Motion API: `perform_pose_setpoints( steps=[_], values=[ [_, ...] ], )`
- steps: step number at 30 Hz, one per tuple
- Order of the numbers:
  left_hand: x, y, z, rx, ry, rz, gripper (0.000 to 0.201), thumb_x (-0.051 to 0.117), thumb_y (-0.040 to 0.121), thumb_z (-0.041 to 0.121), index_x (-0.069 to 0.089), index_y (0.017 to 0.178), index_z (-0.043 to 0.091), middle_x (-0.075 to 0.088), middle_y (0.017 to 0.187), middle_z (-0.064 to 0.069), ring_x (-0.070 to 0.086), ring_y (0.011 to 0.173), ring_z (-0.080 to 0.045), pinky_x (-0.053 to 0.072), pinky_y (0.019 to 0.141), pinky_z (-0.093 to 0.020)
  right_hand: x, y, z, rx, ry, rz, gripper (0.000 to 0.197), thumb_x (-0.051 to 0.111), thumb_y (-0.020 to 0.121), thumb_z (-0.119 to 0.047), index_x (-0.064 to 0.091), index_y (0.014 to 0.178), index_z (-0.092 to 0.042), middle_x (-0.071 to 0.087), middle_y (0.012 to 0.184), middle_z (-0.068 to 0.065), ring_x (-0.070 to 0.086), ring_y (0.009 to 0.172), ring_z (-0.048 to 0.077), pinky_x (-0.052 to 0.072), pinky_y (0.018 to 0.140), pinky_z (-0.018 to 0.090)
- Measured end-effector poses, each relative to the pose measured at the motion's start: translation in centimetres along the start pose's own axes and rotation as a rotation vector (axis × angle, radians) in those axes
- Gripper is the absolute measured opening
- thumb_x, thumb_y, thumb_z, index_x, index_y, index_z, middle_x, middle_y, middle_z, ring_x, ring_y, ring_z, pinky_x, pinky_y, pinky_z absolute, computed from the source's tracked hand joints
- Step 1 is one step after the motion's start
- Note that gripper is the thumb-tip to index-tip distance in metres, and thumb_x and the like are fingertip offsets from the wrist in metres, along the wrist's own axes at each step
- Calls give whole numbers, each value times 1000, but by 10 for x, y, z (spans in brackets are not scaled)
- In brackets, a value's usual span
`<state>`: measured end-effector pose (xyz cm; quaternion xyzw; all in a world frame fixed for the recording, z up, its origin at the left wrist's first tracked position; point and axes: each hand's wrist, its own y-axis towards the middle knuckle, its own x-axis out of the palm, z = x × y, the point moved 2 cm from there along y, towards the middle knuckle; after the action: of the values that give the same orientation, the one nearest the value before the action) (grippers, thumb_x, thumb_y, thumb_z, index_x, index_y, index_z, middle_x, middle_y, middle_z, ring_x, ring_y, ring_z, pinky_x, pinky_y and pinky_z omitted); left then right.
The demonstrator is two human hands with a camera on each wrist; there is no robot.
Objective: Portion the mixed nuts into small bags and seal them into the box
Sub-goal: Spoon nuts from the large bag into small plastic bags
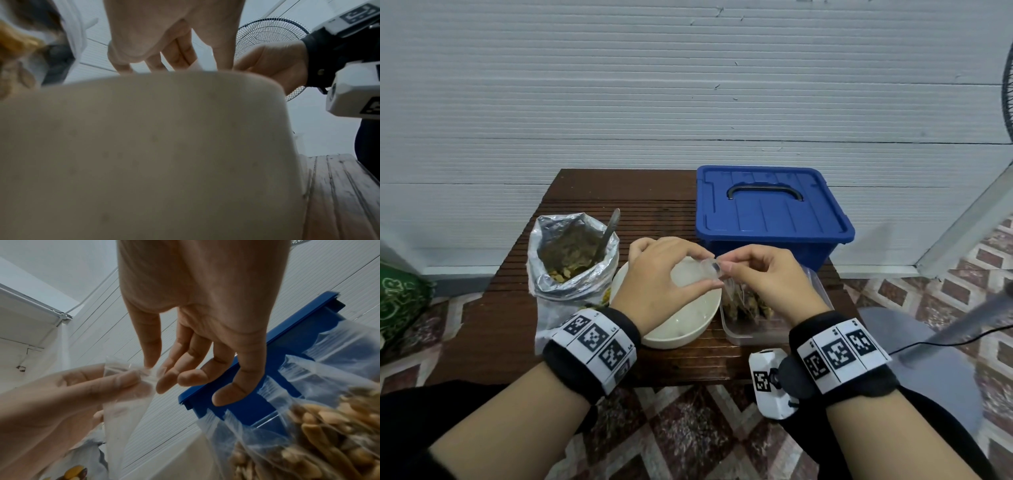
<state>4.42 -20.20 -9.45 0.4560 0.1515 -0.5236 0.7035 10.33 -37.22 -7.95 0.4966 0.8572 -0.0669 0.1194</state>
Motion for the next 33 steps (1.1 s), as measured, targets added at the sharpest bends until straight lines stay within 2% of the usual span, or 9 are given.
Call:
perform_pose_setpoints(
  steps=[2,8,13,17,21,25,29,31,33],
  values=[
    [1,0,-1,-15,-9,-2,37,60,70,70,61,97,44,65,98,26,54,103,7,24,99,-29,0,1,1,9,-8,22,7,68,86,-17,73,92,-16,74,81,0,66,73,-2,46,64,9],
    [0,0,-1,-37,-31,-36,50,61,66,72,58,108,46,62,103,29,52,105,10,25,101,-30,-1,1,3,16,-21,41,5,72,83,-21,73,87,-19,71,73,-4,63,70,-1,46,70,18],
    [-1,0,1,-46,-44,-52,40,62,68,69,57,102,47,64,99,26,55,102,7,29,102,-38,-2,3,8,8,-77,143,6,69,86,-22,72,81,-19,68,65,-12,60,65,-4,44,66,14],
    [-5,2,4,-47,-76,-14,46,71,67,64,63,105,39,64,100,25,54,103,8,34,103,-39,-5,2,7,9,-65,192,12,64,90,-29,70,84,-20,72,72,-5,64,69,3,49,73,25],
    [-19,7,14,-65,-194,52,48,77,67,48,66,109,28,66,105,18,57,103,4,46,95,-26,-11,2,1,-15,-47,274,13,62,91,-29,69,86,-19,72,72,-3,62,67,3,49,69,24],
    [-43,12,23,-64,-231,160,48,78,68,44,65,111,27,65,107,16,58,103,3,44,87,-12,-6,6,-12,-56,-49,294,12,61,92,-27,68,88,-18,72,74,-2,63,71,7,51,72,27],
    [-80,24,30,-130,-286,309,43,81,70,40,64,109,33,66,107,12,60,103,0,47,85,-14,17,14,-35,-82,-44,221,8,63,91,-28,67,86,-24,72,76,1,66,75,11,53,78,30],
    [-101,28,28,-170,-296,414,39,81,70,41,63,104,38,67,106,10,61,101,-1,47,85,-15,32,20,-45,-103,-74,182,7,64,89,-31,69,90,-27,71,80,5,65,76,14,52,77,28],
    [-123,30,21,-191,-267,495,35,82,71,39,62,100,40,66,102,8,60,97,3,45,84,-10,48,26,-55,-119,-111,145,21,66,86,-39,69,102,-26,69,82,4,63,78,10,49,74,19]
  ],
)
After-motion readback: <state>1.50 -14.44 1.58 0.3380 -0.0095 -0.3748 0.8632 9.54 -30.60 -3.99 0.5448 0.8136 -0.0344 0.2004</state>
